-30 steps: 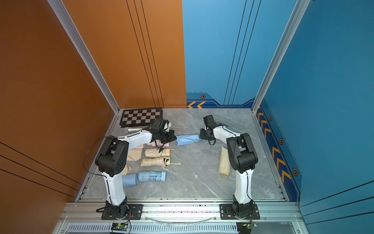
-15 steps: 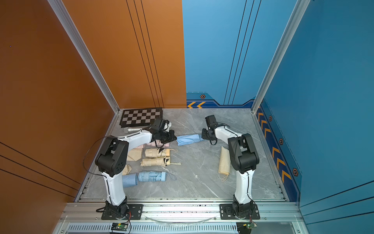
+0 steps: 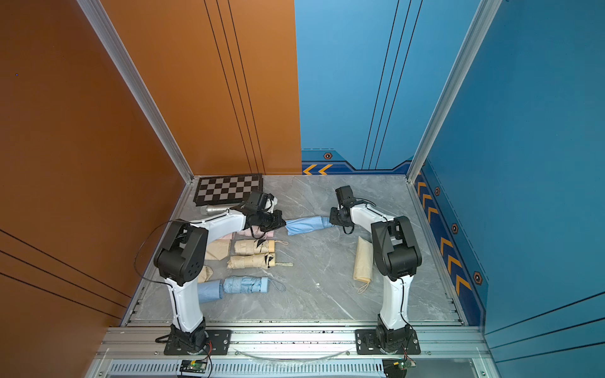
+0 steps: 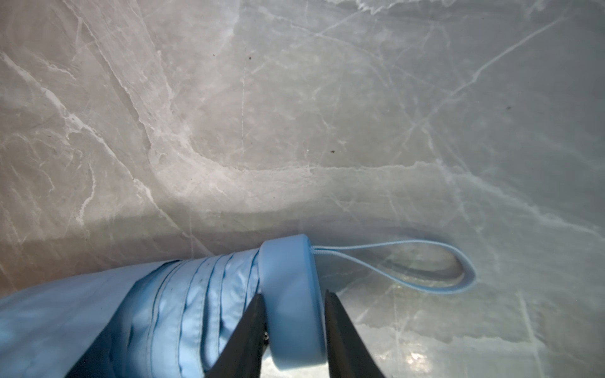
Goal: Take umbrellas out of sleeves
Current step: Take out the umbrella from the umbrella sleeve.
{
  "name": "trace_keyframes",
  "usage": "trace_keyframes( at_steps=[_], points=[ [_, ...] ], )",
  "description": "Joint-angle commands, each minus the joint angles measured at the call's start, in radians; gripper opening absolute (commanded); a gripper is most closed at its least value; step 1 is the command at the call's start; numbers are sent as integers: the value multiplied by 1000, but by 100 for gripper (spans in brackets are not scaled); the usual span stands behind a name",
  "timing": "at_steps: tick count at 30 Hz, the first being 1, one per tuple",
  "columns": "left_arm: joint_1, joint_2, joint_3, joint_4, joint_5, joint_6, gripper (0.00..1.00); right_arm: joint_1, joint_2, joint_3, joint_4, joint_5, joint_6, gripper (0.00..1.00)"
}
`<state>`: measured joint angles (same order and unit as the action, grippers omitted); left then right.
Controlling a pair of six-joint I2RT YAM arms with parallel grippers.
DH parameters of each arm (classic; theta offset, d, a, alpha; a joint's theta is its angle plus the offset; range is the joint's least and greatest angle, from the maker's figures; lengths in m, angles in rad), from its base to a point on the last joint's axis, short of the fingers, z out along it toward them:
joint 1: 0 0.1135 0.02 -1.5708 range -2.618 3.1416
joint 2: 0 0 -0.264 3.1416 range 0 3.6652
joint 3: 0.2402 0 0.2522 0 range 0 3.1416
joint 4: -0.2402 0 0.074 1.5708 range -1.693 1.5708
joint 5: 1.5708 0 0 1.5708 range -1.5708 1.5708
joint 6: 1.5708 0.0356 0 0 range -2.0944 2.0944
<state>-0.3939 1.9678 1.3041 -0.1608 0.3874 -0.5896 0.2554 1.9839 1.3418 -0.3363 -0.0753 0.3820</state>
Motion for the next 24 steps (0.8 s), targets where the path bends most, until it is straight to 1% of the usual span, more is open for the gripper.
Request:
trace_keyframes(
  at_steps=[1,3,24],
  points=[
    [9,-4,8,-19,8,27,0,-28,4,-40,-88,75,-24,33],
    [10,-4,9,-51,9,28,0,-34,4,-44,-89,74,-25,33],
    [8,15,52,-73,-3,35,0,-91,-6,-51,-96,69,-46,32]
  ],
)
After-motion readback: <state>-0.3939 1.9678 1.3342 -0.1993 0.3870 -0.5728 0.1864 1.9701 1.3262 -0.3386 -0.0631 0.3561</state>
